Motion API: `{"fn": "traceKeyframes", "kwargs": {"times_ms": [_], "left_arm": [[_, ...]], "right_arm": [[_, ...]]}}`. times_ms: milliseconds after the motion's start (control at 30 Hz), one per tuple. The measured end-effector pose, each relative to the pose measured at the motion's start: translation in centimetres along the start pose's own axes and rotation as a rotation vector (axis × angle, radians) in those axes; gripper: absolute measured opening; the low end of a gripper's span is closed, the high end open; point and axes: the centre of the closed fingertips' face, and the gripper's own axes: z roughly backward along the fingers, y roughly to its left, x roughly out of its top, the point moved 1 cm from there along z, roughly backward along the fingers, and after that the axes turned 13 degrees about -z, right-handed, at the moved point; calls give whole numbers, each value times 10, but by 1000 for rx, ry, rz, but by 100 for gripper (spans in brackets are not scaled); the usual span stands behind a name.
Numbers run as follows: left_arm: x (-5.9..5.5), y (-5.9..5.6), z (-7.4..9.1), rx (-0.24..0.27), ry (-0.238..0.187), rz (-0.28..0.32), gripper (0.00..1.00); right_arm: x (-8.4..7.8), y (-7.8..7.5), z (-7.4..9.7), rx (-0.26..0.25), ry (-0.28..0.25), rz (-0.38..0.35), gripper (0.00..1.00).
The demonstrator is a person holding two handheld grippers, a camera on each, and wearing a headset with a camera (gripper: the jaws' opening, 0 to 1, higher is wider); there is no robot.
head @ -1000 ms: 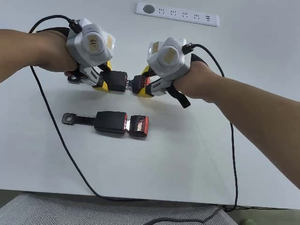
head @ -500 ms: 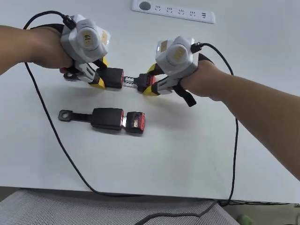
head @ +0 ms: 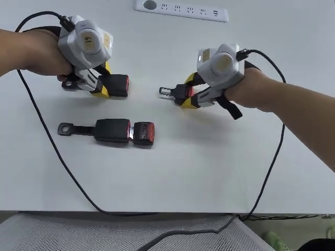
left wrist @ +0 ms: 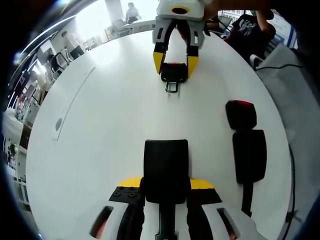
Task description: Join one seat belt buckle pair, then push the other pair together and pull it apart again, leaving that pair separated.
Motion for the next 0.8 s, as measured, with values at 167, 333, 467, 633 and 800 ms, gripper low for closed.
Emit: {"fn": "traceKeyframes", "kwargs": {"times_ms": [167, 333, 467, 633, 800], "left_arm": [[1, -1, 1, 9, -7, 1, 32], [2, -1, 1, 12, -4, -10, 32], [2, -1, 2, 23, -10, -6, 32], [3, -2, 4, 47, -9, -6, 33], [0, -7, 8, 80, -16, -8, 36]], "right_arm": [[-12, -5, 5, -10, 13, -18, 35], [-19, -7, 9, -4, 44, -40, 36], [-21, -9, 8, -3, 66, -47, 37], [-19, -9, 9, -46, 95, -12, 39], [-16, -6, 16, -94, 85, 2, 48]]}}
